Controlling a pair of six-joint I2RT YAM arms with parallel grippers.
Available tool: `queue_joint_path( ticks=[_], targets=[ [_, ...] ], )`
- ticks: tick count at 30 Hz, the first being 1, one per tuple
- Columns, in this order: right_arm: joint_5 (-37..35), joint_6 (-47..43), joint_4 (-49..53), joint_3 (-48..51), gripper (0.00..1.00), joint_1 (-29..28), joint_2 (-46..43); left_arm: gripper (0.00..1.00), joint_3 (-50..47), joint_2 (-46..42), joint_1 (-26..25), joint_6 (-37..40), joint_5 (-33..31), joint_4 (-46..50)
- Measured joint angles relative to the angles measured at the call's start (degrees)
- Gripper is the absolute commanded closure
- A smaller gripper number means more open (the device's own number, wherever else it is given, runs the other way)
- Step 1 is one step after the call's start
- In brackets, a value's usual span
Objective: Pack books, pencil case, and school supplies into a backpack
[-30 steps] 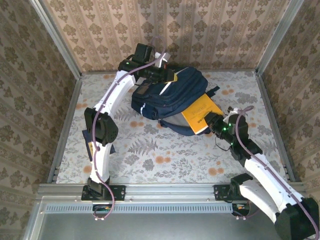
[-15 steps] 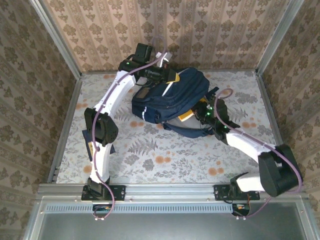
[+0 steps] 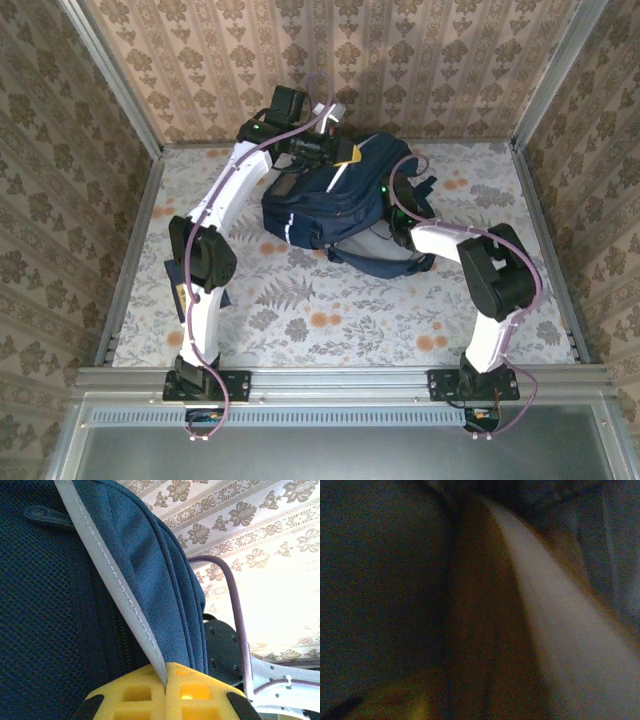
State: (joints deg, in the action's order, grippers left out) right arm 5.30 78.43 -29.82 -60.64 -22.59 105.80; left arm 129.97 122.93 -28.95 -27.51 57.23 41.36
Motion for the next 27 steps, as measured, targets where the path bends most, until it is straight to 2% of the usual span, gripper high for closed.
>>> queue_joint_path(
  ticks=[4,8,13,18,23,27],
  targets=[
    [3.6,-3.0,-2.9,-3.0,0.12,1.6,2.5,1.00,0.0,0.0,1.3,0.0,-0.3,-0.9],
    [4.5,-6.7,-1.8,0.9,0.04,2.0,-1.2,1.00,0.0,0.0,2.3,-0.4,-0.5,-0.7],
    [3.9,-10.4,2.7,8.8,0.04,2.0,-12.3,1.00,0.0,0.2,2.3,-1.2,-0.4,-0.7],
    [-0.6,-14.4,13.0,14.6,0.10,2.0,-26.9,1.00,0.0,0.6,2.3,-1.3,-0.4,-0.8],
    [-11.6,-16.0,27.4,21.8,0.22,2.0,-47.8,1.00,-0.9,0.8,2.0,-1.3,-1.4,-0.9],
    [-20.3,-14.4,39.5,22.8,0.25,2.0,-59.9,1.00,-2.5,0.8,0.5,-1.2,-3.3,-1.1]
  ],
)
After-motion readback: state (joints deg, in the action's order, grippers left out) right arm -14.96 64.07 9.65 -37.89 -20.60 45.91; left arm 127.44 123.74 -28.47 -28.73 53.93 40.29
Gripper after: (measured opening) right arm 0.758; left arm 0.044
